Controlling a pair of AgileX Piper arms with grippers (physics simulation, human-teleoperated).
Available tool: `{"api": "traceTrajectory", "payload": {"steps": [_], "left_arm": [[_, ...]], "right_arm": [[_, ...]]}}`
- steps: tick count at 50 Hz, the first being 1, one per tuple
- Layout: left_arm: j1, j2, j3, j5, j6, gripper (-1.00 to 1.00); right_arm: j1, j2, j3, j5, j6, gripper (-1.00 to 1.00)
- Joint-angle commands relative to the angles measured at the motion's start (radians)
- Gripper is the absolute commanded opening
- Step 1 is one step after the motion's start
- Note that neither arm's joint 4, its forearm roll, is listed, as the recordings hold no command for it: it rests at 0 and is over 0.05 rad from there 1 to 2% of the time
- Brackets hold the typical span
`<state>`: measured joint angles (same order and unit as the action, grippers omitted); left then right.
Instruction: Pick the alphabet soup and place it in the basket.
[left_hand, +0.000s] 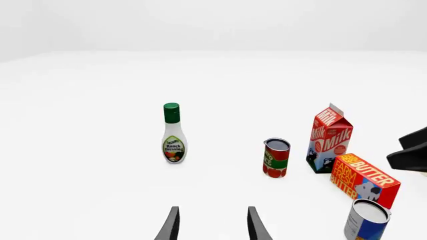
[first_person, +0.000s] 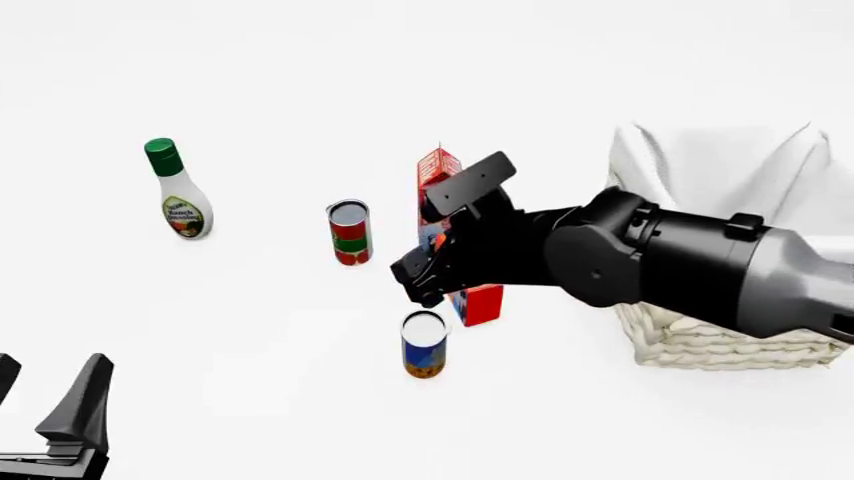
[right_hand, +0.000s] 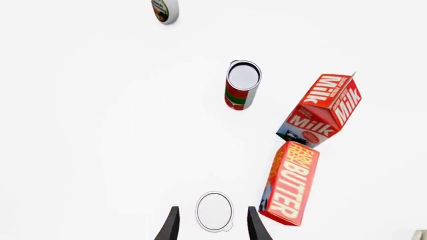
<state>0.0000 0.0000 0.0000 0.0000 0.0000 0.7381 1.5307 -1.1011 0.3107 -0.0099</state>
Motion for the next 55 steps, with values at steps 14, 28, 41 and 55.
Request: {"api": "traceTrajectory", "payload": {"steps": [14,28,41,55], "left_arm": [[0.000,0.000,0.000,0.000,0.000,1.00],[0.000,0.000,0.000,0.000,0.000,1.00],[0.000,0.000,0.000,0.000,0.000,1.00],[0.000,0.000,0.000,0.000,0.000,1.00]], "right_arm": [[-0.019,0.071,0.006,-0.051,0.003,1.00],[-0.016,0.111,0.020,-0.090,0.008,1.00],[-0.020,0.153,0.017,-0.100,0.004,1.00],[-0.004,0.204,0.061,-0.150,-0.005,1.00]]}}
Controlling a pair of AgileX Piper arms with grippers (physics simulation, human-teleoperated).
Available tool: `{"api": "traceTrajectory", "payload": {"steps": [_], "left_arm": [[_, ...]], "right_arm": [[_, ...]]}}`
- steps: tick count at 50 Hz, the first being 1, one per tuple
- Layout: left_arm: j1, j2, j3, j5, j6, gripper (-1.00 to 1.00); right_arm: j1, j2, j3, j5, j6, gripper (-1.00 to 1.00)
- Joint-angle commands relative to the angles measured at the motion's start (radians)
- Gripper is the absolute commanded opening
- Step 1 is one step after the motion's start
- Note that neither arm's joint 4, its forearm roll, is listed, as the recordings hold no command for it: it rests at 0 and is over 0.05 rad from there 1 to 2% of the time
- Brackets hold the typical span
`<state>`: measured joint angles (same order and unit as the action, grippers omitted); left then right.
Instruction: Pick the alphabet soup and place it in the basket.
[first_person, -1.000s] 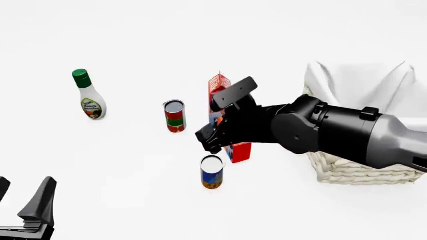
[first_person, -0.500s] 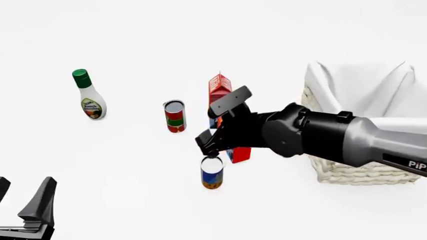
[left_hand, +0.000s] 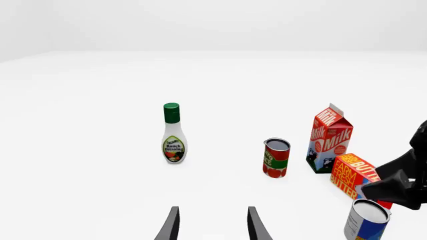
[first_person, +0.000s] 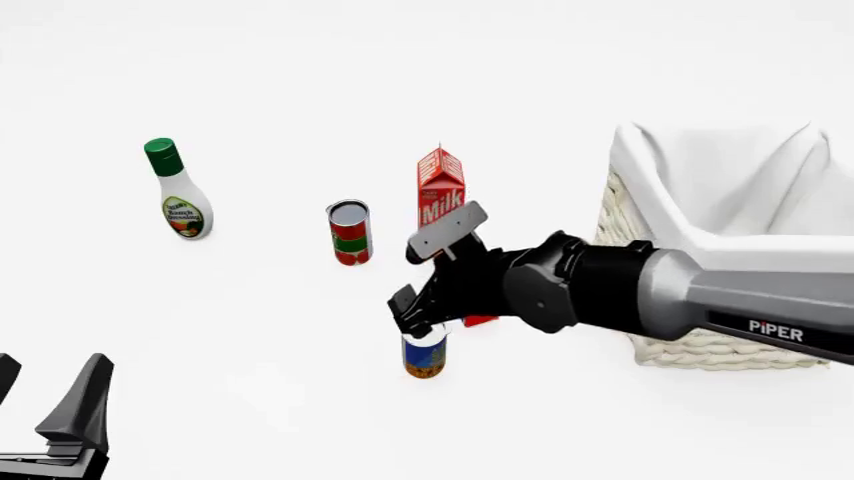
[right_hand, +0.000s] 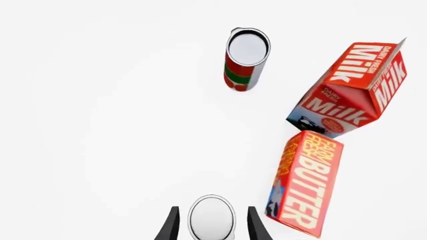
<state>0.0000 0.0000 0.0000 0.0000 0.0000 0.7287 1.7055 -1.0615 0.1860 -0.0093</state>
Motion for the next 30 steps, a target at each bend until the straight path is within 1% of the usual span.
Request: {"api": "traceTrajectory", "payload": {"steps": [1,9,30], "left_arm": [[0.000,0.000,0.000,0.000,0.000,1.00],[0.000,0.000,0.000,0.000,0.000,1.00],[0.000,0.000,0.000,0.000,0.000,1.00]], "right_arm": [[0.007,0.031,0.020,-0.024,-0.003,1.00],[0.001,0.032,0.029,-0.030,-0.011,1.00],[0.000,0.059,0.041,-0.059,-0.006,1.00]]}}
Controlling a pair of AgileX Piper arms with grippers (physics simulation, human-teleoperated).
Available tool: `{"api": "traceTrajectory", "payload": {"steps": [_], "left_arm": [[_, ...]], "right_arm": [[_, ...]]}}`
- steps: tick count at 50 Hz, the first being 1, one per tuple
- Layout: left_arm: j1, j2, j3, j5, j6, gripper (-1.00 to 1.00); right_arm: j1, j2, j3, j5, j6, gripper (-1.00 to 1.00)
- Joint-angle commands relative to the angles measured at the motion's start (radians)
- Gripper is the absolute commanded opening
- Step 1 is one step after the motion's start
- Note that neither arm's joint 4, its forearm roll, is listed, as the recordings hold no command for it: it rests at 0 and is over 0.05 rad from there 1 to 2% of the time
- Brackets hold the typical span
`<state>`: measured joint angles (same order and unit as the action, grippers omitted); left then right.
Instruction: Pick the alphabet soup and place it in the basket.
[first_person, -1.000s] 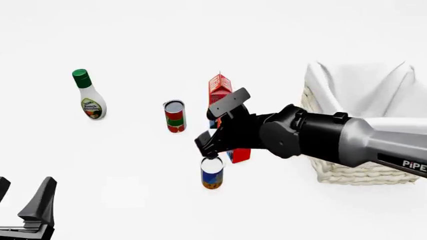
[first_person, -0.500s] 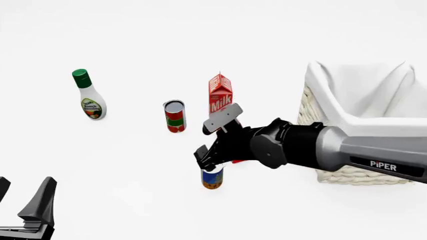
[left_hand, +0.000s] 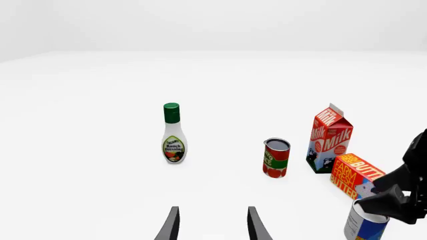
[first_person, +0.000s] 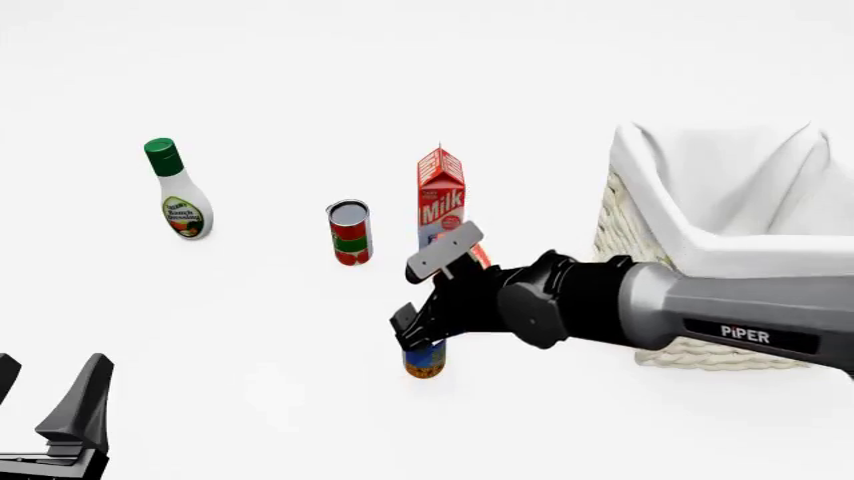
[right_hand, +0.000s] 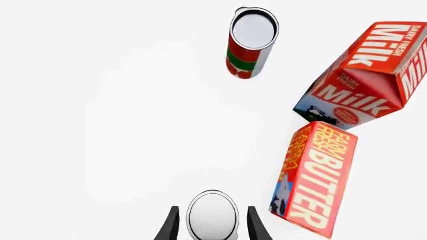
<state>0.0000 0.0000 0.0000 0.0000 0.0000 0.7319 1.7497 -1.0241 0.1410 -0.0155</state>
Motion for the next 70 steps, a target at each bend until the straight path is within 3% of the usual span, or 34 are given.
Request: {"api": "traceTrajectory", "payload": {"steps": [1,70], "left_arm": [[0.000,0.000,0.000,0.000,0.000,1.00],[0.000,0.000,0.000,0.000,0.000,1.00]], "right_arm": [[-0.004,0.017,0.004,-0.016,-0.002,1.00],[-0.010,0.091,0.028,-0.084,-0.001,1.00]]}}
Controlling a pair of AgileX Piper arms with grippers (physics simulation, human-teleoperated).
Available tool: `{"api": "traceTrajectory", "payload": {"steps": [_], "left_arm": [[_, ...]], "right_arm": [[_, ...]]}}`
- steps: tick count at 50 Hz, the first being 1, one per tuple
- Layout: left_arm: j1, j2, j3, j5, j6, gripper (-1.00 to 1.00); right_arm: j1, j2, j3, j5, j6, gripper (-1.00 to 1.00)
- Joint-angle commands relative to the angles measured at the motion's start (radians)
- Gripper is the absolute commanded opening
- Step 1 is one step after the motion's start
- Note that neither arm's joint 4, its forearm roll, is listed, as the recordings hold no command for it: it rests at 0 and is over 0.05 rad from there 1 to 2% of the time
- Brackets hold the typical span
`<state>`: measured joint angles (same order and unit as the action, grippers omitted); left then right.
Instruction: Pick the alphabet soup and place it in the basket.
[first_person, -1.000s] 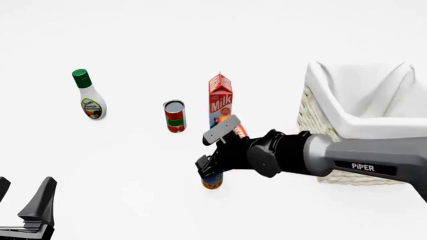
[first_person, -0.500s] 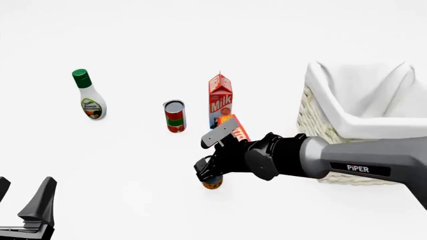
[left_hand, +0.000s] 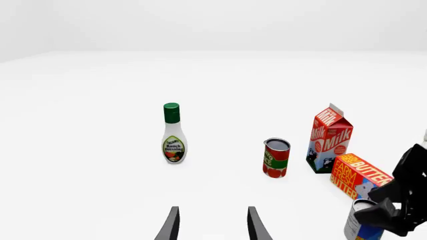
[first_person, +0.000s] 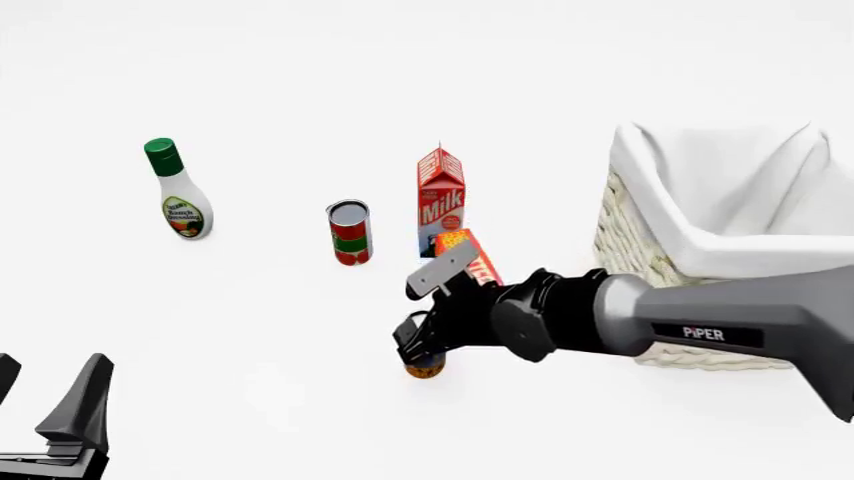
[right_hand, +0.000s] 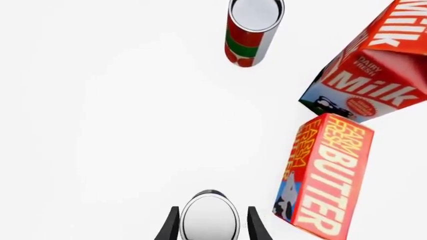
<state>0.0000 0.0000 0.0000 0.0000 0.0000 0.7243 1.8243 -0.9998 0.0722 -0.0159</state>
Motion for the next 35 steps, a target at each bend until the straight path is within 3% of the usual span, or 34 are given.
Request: {"api": "traceTrajectory", "payload": {"steps": [1,35], "left_arm": [[0.000,0.000,0.000,0.000,0.000,1.00],[0.000,0.000,0.000,0.000,0.000,1.00]], "right_arm": [[-0.001,0.022,0.004,-0.019,0.002,1.00],[-0.003,0.068,0.019,-0.058,0.006,1.00]]}}
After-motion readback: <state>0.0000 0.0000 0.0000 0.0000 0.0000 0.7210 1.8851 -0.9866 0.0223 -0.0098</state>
